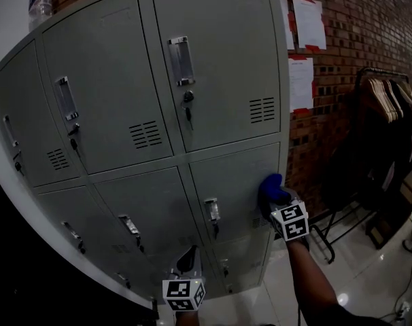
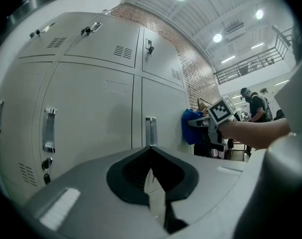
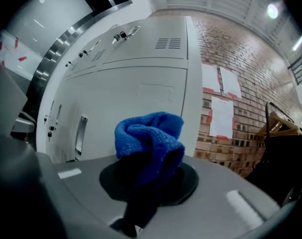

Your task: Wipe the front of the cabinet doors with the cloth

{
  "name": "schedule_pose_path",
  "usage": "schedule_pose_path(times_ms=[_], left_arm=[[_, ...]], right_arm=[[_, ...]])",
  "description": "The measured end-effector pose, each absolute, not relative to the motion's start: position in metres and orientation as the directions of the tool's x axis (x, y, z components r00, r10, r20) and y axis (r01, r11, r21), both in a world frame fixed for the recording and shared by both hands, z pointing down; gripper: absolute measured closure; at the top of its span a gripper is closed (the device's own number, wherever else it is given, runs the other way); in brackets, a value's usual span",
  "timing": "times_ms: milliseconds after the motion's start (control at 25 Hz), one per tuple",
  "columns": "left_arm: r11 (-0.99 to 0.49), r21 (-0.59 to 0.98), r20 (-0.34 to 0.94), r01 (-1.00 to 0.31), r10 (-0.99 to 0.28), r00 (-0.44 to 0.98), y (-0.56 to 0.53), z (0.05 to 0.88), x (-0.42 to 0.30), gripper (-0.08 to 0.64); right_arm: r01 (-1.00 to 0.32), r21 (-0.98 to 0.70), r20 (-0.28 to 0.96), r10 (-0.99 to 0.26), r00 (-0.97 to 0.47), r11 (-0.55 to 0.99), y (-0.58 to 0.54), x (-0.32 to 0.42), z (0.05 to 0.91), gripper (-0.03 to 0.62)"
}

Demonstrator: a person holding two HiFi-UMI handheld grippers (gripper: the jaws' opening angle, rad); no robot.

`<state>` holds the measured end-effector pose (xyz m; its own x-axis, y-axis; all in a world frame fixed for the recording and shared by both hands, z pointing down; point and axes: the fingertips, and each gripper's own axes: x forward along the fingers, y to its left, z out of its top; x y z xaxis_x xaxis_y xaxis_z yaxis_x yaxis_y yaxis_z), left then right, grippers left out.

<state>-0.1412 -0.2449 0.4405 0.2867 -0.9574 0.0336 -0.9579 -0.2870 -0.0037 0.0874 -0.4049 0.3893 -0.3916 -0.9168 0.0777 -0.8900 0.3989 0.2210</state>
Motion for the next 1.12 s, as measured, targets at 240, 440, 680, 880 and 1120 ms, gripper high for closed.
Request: schedule_pose_path(times_ms=[240,440,680,880,1120], left_arm=[[-0.289,-0.004,0.037,-0.957,-0.957,0.288,-0.246,0.441,-0.138,0.546],[-0.298,-0.006,0.038,-0.955,-0.954,0.298,-0.246,0.442,-0.135,0.546],[-0.284,-0.008,0.033,-0.959,-0.958,0.284,-0.242,0.441,-0.143,0.546],[-0.250,-0.004,0.028,-0.968,-0.968,0.250,-0.238,0.440,-0.160,0.546],[-0.219,0.001,0.029,-0.976,-0.975,0.219,-0.234,0.441,-0.174,0.546]], right_arm=[[-0.908,0.218,0.090,-0.934,-0.345,0.357,-0.411,0.114,0.395,0.538],[-0.895,0.211,0.072,-0.920,-0.386,0.392,-0.396,0.090,0.391,0.538],[-0.799,0.225,0.079,-0.828,-0.555,0.558,-0.371,-0.002,0.402,0.538],[-0.732,0.196,0.083,-0.755,-0.651,0.652,-0.359,-0.063,0.411,0.538],[-0.698,0.203,0.093,-0.724,-0.684,0.686,-0.357,-0.104,0.417,0.538]])
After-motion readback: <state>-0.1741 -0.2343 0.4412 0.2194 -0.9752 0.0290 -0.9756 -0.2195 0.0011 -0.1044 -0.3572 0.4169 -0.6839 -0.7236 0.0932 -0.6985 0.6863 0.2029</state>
